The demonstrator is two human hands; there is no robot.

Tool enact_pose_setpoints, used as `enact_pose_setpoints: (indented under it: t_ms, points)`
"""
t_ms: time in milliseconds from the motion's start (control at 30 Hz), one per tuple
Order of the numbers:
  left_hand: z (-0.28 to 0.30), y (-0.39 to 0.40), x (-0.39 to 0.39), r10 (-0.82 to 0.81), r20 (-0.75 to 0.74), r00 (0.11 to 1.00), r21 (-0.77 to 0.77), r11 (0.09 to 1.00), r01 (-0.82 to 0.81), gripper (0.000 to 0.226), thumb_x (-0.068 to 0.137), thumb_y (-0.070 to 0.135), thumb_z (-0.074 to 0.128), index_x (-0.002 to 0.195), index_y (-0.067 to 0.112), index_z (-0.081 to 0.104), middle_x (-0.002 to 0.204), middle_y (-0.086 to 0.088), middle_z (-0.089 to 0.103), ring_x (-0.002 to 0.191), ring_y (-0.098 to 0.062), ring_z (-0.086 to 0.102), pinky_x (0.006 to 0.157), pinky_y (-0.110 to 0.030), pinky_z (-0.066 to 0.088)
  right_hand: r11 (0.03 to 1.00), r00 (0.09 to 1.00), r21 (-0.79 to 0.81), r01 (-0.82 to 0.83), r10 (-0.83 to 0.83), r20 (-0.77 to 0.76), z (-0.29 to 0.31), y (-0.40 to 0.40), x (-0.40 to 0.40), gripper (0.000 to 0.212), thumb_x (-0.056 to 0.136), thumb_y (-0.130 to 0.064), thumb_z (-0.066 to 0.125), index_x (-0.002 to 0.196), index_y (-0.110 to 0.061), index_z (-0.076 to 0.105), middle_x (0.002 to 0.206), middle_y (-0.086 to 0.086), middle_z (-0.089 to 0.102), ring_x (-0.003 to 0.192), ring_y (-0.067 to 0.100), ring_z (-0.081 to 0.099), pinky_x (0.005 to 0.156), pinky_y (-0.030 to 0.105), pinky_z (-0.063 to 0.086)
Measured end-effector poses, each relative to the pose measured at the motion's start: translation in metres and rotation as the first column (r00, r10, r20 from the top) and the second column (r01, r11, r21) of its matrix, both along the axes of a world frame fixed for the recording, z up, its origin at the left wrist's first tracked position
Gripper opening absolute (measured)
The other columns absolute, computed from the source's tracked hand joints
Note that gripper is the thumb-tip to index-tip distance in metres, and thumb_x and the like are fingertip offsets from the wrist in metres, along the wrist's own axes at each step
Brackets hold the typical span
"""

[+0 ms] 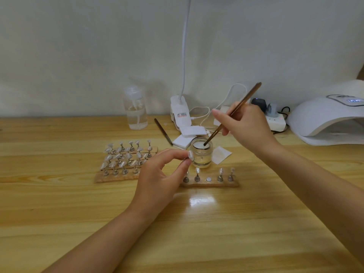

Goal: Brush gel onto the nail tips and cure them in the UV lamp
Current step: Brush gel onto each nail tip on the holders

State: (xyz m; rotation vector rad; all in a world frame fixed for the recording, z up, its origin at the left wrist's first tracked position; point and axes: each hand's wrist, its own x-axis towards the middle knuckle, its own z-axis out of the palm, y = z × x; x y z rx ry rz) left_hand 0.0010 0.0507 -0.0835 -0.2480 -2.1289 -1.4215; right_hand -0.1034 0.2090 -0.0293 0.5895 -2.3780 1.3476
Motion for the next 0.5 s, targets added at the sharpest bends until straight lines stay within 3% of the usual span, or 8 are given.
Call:
enact_pose_setpoints:
  t_ms: [167,500]
  points:
    - [0.0,-0.002,0.0,-0.016,0.014,1.0,0.023,1.0,0.015,0.018,0.078,0.006,0.066,0.084,0.023,0.068,0.084,0.008,0.069,0.084,0.002,0.061,0.074,-0.007,0.043,0.976,0.99,-0.209,0.064,-0.036,0.137,-0.009,0.008,-0.001,0.031,0.086,-0.037,0.063,0.061,-0.02,0.055,0.049,-0.004,0.06,0.04,-0.004,0.049,0.057,0.021,0.037]
    - [0.0,-0.002,-0.002,0.007,0.03,1.0,0.009,1.0,-0.007,0.017,0.078,0.008,0.066,0.084,0.024,0.068,0.084,0.014,0.068,0.086,0.006,0.06,0.076,-0.003,0.039,0.95,0.984,-0.296,0.104,-0.054,0.172,-0.018,0.019,0.003,0.028,0.087,-0.032,0.061,0.071,-0.01,0.056,0.048,-0.004,0.06,0.044,-0.003,0.051,0.059,0.021,0.038]
